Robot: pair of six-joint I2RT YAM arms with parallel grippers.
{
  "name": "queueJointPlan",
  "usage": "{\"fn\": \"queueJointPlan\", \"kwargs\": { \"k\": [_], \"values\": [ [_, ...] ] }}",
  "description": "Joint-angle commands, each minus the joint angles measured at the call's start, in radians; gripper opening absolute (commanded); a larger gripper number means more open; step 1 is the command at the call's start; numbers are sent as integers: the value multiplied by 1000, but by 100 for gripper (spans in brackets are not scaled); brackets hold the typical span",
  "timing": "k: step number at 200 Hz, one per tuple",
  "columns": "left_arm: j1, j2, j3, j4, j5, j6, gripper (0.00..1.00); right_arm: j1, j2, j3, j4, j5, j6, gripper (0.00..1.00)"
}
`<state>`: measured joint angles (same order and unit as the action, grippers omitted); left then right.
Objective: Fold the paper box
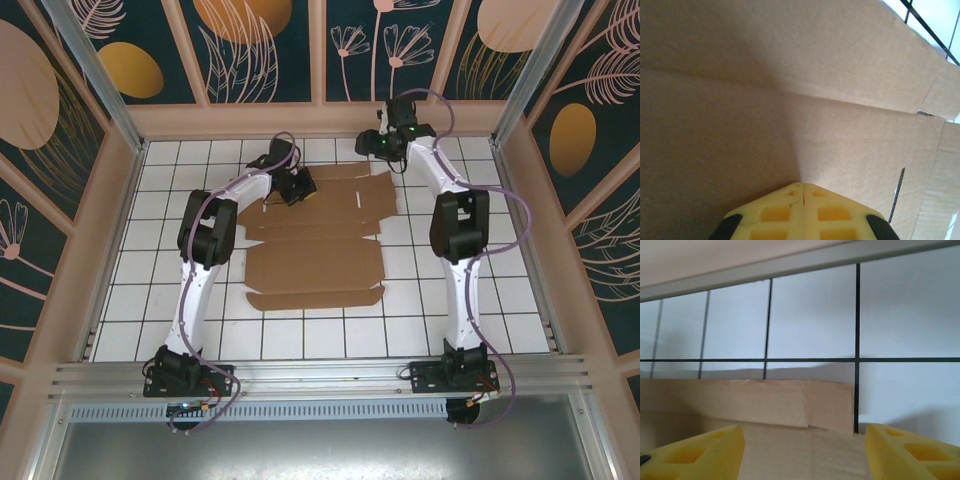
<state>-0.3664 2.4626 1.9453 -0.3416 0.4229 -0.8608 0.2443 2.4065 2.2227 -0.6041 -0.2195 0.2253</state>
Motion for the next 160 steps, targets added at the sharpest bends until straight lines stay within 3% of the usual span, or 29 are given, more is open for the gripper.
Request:
{"fn": "queueJointPlan", "kwargs": {
  "k": [1, 37, 68, 98, 160],
  "values": [
    [25, 43, -8, -9, -27, 10, 0, -5, 90, 135, -100, -20, 24, 69],
    [27, 60, -25, -21, -46, 53, 0, -11, 187, 222, -109, -21, 47, 70],
    [27, 73, -29, -24, -37, 72, 0, -18, 214, 176, -32, -119, 51, 71],
    [24, 54, -65, -26, -48, 95, 0, -11, 213, 143, -14, -124, 32, 70],
    [-28, -70, -166, -99, -218, 163, 0, 59, -60, -333, 142, 70, -15, 70]
  ]
}}
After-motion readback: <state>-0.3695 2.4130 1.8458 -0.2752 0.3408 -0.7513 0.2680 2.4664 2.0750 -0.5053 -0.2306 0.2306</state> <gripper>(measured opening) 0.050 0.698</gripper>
